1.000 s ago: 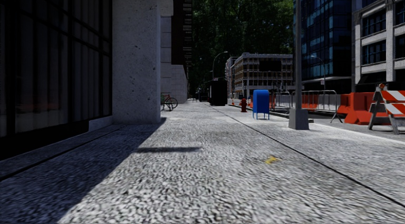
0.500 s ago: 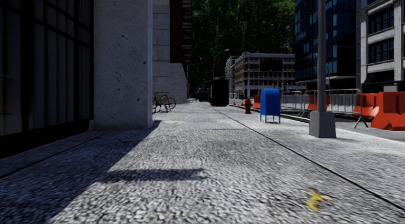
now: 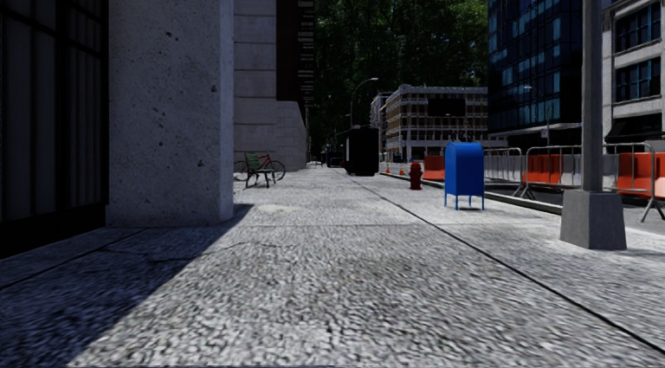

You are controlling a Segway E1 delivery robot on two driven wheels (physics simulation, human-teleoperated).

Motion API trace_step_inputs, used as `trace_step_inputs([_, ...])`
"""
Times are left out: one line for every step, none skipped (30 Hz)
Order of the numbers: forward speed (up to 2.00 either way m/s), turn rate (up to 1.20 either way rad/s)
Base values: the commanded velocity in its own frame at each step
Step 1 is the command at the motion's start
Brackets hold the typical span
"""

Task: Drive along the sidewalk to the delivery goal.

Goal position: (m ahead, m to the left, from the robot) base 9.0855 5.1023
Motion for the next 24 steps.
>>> trace_step_inputs([2.00,0.00])
trace_step_inputs([2.00,0.00])
trace_step_inputs([2.00,0.00])
trace_step_inputs([2.00,0.00])
trace_step_inputs([2.00,0.00])
trace_step_inputs([2.00,0.00])
trace_step_inputs([2.00,0.00])
trace_step_inputs([2.00,0.00])
trace_step_inputs([2.00,0.00])
trace_step_inputs([2.00,0.00])
trace_step_inputs([2.00,0.00])
trace_step_inputs([2.00,0.00])
trace_step_inputs([2.00,0.00])
trace_step_inputs([2.00,0.00])
trace_step_inputs([2.00,0.00])
trace_step_inputs([2.00,0.00])
trace_step_inputs([2.00,0.00])
trace_step_inputs([2.00,0.00])
trace_step_inputs([2.00,0.00])
trace_step_inputs([2.00,0.00])
trace_step_inputs([2.00,0.00])
trace_step_inputs([2.00,0.00])
trace_step_inputs([2.00,0.00])
trace_step_inputs([2.00,0.00])
